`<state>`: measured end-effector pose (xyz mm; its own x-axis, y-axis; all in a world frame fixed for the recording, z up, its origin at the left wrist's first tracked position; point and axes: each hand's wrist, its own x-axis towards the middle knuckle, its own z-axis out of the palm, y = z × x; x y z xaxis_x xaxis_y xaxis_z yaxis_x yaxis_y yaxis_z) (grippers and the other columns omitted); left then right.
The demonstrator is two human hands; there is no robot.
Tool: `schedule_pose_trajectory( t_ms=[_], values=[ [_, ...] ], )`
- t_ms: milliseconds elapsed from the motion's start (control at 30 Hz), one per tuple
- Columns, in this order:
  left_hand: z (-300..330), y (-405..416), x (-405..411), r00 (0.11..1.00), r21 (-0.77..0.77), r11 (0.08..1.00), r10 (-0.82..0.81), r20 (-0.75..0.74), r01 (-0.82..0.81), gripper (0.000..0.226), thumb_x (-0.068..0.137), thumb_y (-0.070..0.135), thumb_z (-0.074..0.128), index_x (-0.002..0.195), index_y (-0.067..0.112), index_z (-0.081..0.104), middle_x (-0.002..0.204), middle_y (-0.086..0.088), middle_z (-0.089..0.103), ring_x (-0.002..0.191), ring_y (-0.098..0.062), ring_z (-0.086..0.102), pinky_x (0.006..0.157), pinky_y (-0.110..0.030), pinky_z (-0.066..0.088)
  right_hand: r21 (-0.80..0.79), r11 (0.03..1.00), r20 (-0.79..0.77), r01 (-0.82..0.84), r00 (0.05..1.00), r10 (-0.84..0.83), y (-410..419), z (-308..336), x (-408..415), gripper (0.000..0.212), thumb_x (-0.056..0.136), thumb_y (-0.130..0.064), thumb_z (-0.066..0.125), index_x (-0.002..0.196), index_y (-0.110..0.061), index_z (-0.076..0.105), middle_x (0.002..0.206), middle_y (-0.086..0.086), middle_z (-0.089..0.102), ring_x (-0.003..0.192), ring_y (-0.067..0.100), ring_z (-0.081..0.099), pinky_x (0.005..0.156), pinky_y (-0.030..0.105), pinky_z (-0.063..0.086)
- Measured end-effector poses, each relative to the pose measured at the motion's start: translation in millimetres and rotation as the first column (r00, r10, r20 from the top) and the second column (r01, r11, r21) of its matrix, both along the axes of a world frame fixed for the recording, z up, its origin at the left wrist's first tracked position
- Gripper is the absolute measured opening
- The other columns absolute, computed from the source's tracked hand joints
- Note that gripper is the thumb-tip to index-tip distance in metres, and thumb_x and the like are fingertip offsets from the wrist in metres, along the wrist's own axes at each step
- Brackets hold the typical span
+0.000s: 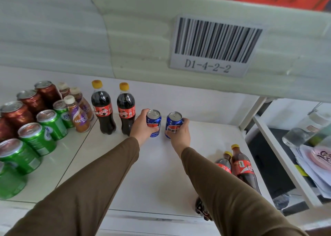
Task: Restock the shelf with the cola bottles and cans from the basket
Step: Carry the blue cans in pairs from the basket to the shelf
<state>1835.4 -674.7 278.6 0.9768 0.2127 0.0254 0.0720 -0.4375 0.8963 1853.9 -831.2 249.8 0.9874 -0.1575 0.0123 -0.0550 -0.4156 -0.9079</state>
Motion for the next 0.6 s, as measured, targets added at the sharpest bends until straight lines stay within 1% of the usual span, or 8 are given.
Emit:
schedule_pose_trajectory(
  t_ms=[133, 200, 267, 333, 400, 467, 533, 600],
  values=[
    [-4.1, 1.3, -5.0, 1.0, -0.019, 1.0, -0.008, -0.001, 0.008, 0.091, 0.079, 0.003, 0.083, 0.152, 0.021, 0.032, 0.145, -0.003, 0.054, 0.131, -0.021, 0.054, 0.099, -0.029, 0.045, 0.022, 1.0, -0.01, -0.022, 1.0, 0.022, -1.3, -0.3, -3.7, 0.076, 0.078, -0.011, 0.084, 0.139, -0.022, 0.039, 0.137, 0.002, 0.06, 0.123, 0.026, 0.06, 0.102, 0.043, 0.054],
    [-6.2, 3.2, -11.4, 1.0, -0.028, 1.0, -0.005, -0.006, 0.005, 0.099, 0.079, 0.004, 0.084, 0.156, 0.021, 0.025, 0.151, -0.004, 0.048, 0.135, -0.021, 0.05, 0.107, -0.033, 0.045, -0.001, 1.0, -0.002, -0.031, 1.0, 0.031, -2.7, -1.0, -9.8, 0.088, 0.079, -0.011, 0.083, 0.15, -0.021, 0.032, 0.147, 0.004, 0.052, 0.133, 0.027, 0.05, 0.11, 0.046, 0.046],
    [-9.2, 4.7, -20.4, 1.0, -0.042, 0.999, 0.014, -0.01, -0.015, 0.102, 0.079, 0.006, 0.085, 0.157, 0.023, 0.023, 0.156, -0.003, 0.043, 0.14, -0.02, 0.045, 0.111, -0.035, 0.042, -0.075, 0.997, 0.02, -0.027, 0.999, 0.029, -3.0, 0.1, -17.0, 0.099, 0.08, -0.014, 0.084, 0.157, -0.018, 0.023, 0.157, 0.006, 0.038, 0.144, 0.027, 0.032, 0.118, 0.043, 0.036],
    [-13.0, 6.1, -32.4, 0.999, -0.037, 0.999, 0.037, -0.005, -0.037, 0.101, 0.08, 0.009, 0.085, 0.158, 0.023, 0.022, 0.158, -0.003, 0.039, 0.142, -0.018, 0.041, 0.108, -0.031, 0.039, -0.164, 0.986, 0.075, -0.003, 0.997, 0.016, -2.1, 1.7, -25.1, 0.104, 0.08, -0.019, 0.086, 0.159, -0.014, 0.019, 0.162, 0.007, 0.029, 0.15, 0.027, 0.02, 0.123, 0.042, 0.027],
    [-16.8, 9.0, -48.2, 0.999, -0.012, 0.999, 0.035, 0.001, -0.035, 0.096, 0.082, 0.013, 0.084, 0.157, 0.024, 0.024, 0.16, -0.002, 0.038, 0.144, -0.018, 0.039, 0.11, -0.031, 0.037, -0.257, 0.966, 0.15, 0.039, 0.989, 0.0, 0.7, 3.5, -36.3, 0.101, 0.082, -0.023, 0.084, 0.159, -0.012, 0.019, 0.165, 0.008, 0.026, 0.153, 0.028, 0.016, 0.126, 0.039, 0.017],
    [-19.2, 14.7, -67.5, 0.999, 0.029, 0.999, 0.035, -0.005, -0.034, 0.092, 0.084, 0.017, 0.082, 0.157, 0.024, 0.026, 0.161, -0.002, 0.037, 0.146, -0.019, 0.038, 0.116, -0.036, 0.036, -0.309, 0.949, 0.215, 0.064, 0.977, 0.005, 6.0, 6.0, -51.6, 0.096, 0.085, -0.027, 0.08, 0.159, -0.013, 0.022, 0.167, 0.008, 0.023, 0.155, 0.028, 0.013, 0.126, 0.036, 0.009],
    [-19.5, 23.9, -90.4, 0.998, 0.11, 0.992, 0.064, -0.006, -0.063, 0.087, 0.086, 0.021, 0.08, 0.157, 0.023, 0.028, 0.16, -0.004, 0.04, 0.145, -0.02, 0.04, 0.117, -0.038, 0.036, -0.345, 0.937, 0.297, 0.054, 0.953, 0.054, 15.2, 7.6, -69.4, 0.09, 0.085, -0.026, 0.078, 0.158, -0.013, 0.026, 0.167, 0.009, 0.023, 0.155, 0.03, 0.015, 0.127, 0.044, 0.014],
    [-17.3, 38.2, -116.8, 0.995, 0.226, 0.969, 0.1, 0.001, -0.097, 0.083, 0.088, 0.026, 0.078, 0.156, 0.023, 0.03, 0.159, -0.002, 0.041, 0.144, -0.02, 0.04, 0.116, -0.035, 0.034, -0.434, 0.901, 0.363, 0.013, 0.918, 0.161, 31.3, 8.0, -88.5, 0.087, 0.084, -0.023, 0.077, 0.156, -0.013, 0.03, 0.167, 0.009, 0.024, 0.154, 0.032, 0.017, 0.125, 0.049, 0.018]
  ],
)
